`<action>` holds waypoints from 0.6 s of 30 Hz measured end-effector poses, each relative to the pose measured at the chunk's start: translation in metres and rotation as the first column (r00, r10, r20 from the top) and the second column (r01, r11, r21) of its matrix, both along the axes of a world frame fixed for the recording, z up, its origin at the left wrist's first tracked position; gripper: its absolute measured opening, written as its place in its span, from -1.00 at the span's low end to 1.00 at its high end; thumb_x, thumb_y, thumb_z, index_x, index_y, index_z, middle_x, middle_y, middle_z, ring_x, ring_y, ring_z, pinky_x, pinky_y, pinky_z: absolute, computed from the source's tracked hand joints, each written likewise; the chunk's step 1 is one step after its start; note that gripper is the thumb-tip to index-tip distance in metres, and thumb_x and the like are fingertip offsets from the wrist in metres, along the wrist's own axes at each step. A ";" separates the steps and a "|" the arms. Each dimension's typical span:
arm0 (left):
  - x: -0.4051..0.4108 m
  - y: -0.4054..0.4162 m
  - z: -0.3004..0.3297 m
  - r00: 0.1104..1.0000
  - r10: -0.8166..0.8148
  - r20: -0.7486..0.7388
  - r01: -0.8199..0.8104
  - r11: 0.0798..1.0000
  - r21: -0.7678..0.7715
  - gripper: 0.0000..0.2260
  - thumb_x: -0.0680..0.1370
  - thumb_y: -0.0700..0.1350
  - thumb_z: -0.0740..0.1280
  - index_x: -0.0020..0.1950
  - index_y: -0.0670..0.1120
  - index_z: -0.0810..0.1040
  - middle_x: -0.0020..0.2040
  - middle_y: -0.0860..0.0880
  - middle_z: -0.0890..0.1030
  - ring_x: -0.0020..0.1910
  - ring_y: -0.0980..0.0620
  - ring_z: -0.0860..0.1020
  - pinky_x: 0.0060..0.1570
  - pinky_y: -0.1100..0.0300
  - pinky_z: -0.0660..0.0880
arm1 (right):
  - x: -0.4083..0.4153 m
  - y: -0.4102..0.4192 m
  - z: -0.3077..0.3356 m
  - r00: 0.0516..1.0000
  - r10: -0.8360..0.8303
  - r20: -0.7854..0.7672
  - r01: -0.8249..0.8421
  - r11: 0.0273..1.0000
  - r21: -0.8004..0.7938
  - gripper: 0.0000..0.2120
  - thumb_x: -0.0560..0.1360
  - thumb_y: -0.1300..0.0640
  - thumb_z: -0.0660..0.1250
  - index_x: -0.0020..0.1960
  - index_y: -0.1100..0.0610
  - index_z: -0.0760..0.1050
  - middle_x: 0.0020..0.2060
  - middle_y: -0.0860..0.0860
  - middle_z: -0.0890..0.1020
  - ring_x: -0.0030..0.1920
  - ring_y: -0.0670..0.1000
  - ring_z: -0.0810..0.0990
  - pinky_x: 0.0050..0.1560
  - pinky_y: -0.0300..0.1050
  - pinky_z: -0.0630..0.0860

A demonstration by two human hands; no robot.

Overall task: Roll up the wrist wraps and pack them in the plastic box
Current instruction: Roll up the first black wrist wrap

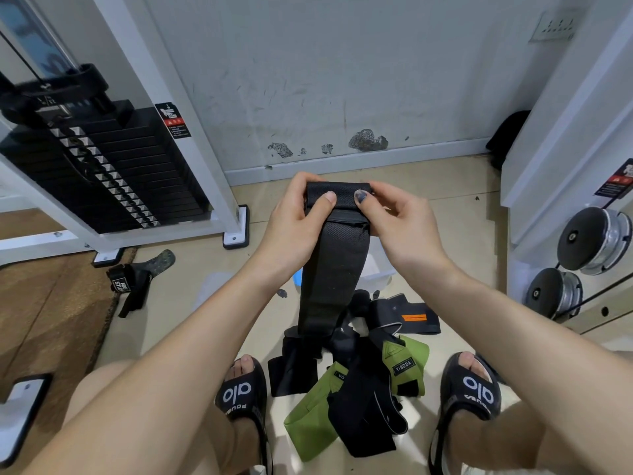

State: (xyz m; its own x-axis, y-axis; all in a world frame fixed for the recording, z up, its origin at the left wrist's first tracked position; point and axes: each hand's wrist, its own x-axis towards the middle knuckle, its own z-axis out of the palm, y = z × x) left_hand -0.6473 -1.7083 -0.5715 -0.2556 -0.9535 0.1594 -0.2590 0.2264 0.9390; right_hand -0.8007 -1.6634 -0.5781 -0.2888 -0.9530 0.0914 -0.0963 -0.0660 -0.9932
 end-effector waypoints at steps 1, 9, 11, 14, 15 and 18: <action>0.000 0.000 0.000 1.000 0.006 0.005 -0.006 1.000 -0.005 -0.89 0.69 -0.08 0.31 0.18 -0.07 0.49 0.01 -0.02 0.68 0.04 -0.02 0.65 0.13 -0.14 0.59 | 0.000 0.000 -0.001 0.998 0.027 0.057 -0.028 1.000 0.008 -0.76 0.57 -0.01 0.35 0.12 0.08 0.68 0.01 0.26 0.69 0.00 0.16 0.68 0.18 0.36 0.57; -0.001 0.005 0.004 0.999 -0.037 0.011 0.038 0.999 -0.026 -0.88 0.70 -0.02 0.30 0.14 -0.06 0.53 -0.05 0.01 0.68 -0.06 0.05 0.63 -0.08 0.15 0.55 | -0.004 0.000 -0.001 0.987 -0.050 0.152 0.048 0.999 0.015 -0.89 0.53 0.05 0.46 -0.11 0.09 0.63 -0.20 0.24 0.63 -0.15 0.10 0.59 0.03 0.24 0.62; 0.001 0.003 0.004 0.998 -0.067 0.011 0.067 0.998 0.006 -0.93 0.69 -0.02 0.31 0.12 0.01 0.53 -0.14 0.12 0.65 -0.14 0.16 0.59 -0.14 0.26 0.51 | -0.004 -0.001 -0.001 0.985 -0.055 0.166 0.055 0.998 0.009 -0.90 0.53 0.07 0.46 -0.15 0.05 0.62 -0.22 0.16 0.59 -0.17 0.06 0.56 -0.05 0.13 0.58; 0.003 0.000 0.004 0.988 -0.148 -0.051 0.152 0.984 0.091 -0.92 0.68 -0.11 0.33 0.16 0.00 0.51 -0.07 0.07 0.64 -0.07 0.12 0.59 0.02 0.14 0.53 | -0.008 -0.004 -0.001 0.984 -0.073 0.162 0.076 0.997 -0.012 -0.92 0.57 0.15 0.45 -0.10 0.02 0.61 -0.19 0.09 0.61 -0.15 0.01 0.58 -0.01 0.05 0.55; 0.004 -0.001 0.004 0.983 -0.169 -0.073 0.176 0.979 0.102 -0.90 0.66 -0.13 0.33 0.17 0.00 0.51 -0.04 0.03 0.64 -0.04 0.09 0.59 0.05 0.09 0.52 | -0.009 -0.006 -0.001 0.984 -0.064 0.168 0.068 0.998 -0.017 -0.93 0.57 0.17 0.45 -0.08 0.04 0.62 -0.17 0.08 0.62 -0.14 0.01 0.59 0.02 0.03 0.56; 0.004 -0.001 0.005 0.976 -0.186 -0.114 0.199 0.974 0.108 -0.89 0.62 -0.12 0.31 0.09 0.09 0.49 -0.07 -0.05 0.59 -0.05 0.00 0.54 -0.01 0.00 0.45 | -0.011 -0.006 0.001 0.981 0.027 0.190 -0.023 0.999 -0.027 -0.93 0.58 0.22 0.42 0.00 0.07 0.61 -0.13 0.06 0.62 -0.09 0.02 0.62 0.06 0.02 0.57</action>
